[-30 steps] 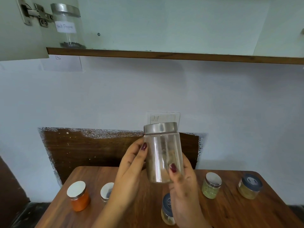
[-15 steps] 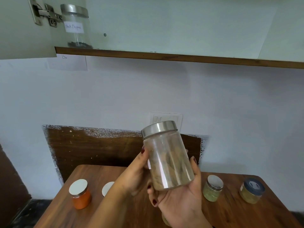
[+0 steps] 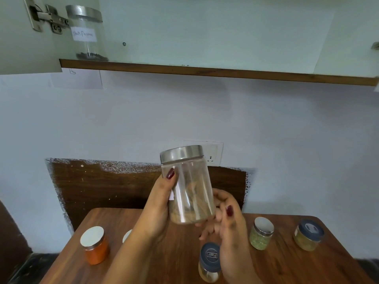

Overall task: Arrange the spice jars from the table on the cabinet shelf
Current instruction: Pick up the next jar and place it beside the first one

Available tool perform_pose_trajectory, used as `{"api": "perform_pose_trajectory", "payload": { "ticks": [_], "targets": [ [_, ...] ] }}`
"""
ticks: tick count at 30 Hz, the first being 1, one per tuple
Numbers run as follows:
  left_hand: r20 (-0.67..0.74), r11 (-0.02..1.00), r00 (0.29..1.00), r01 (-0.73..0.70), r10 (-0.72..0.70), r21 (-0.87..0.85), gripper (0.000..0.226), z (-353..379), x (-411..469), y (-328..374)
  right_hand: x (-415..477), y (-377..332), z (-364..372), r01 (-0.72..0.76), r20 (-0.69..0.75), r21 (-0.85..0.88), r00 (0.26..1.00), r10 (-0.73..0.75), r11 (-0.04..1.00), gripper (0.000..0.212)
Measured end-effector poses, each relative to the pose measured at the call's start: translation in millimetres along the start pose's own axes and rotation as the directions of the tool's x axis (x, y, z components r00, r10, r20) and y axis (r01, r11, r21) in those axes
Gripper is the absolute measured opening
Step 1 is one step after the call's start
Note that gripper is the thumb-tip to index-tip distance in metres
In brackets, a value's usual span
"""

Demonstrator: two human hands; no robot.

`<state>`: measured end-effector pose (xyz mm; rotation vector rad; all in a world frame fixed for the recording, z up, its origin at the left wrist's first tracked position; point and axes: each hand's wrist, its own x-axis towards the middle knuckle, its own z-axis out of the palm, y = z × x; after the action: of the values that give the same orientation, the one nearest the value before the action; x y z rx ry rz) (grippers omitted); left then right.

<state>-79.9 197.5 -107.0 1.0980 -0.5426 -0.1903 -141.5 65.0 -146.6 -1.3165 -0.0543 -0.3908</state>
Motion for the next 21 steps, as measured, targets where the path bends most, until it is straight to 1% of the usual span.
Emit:
{"api": "perform_pose_trajectory", "payload": {
  "ticks": [2,4,6,8,11,13,16,18,21],
  "targets": [
    [-0.028,0.999,0.999,-0.017,0.019,0.044,0.08,1.5,-0.2,2.2,-8.9,-0.2,4.3,0.154,-0.025,-0.138,0.987,-0.159,0.978,0.096],
    [-0.008,0.991,0.999,-0.046,0.048,0.127,0.079,2.8,-0.8,3.6,-15.0,-2.3,7.4,0.273,-0.015,-0.233,0.959,-0.284,0.933,0.088],
    [0.005,0.977,0.998,-0.065,0.065,0.201,0.071,5.1,-2.2,5.0,-16.7,-5.6,11.4,0.35,0.005,-0.285,0.931,-0.364,0.892,0.088],
    [-0.004,0.967,0.997,-0.068,0.071,0.244,0.068,5.2,-3.4,2.9,-18.0,-7.5,14.8,0.407,0.035,-0.353,0.906,-0.423,0.842,0.094],
    [-0.03,0.948,0.997,-0.052,0.065,0.313,0.065,6.4,-4.1,-1.0,-20.2,-7.6,18.5,0.449,0.095,-0.482,0.881,-0.464,0.753,0.094],
    [-0.041,0.936,0.997,-0.053,0.071,0.348,0.064,8.4,-3.7,-1.7,-19.1,-8.3,19.3,0.459,0.109,-0.521,0.872,-0.478,0.719,0.09],
    [-0.053,0.932,0.996,-0.051,0.074,0.358,0.064,10.6,-5.3,-1.2,-17.0,-9.8,19.3,0.441,0.1,-0.489,0.885,-0.454,0.752,0.088],
    [-0.045,0.931,0.997,-0.039,0.059,0.364,0.063,10.0,-4.9,-1.0,-17.4,-9.0,18.8,0.439,0.084,-0.484,0.884,-0.459,0.757,0.087],
    [-0.028,0.945,0.999,-0.015,0.025,0.326,0.053,11.3,-2.2,0.5,-19.3,-5.4,17.6,0.448,0.052,-0.418,0.88,-0.472,0.79,0.087]
  ]
}}
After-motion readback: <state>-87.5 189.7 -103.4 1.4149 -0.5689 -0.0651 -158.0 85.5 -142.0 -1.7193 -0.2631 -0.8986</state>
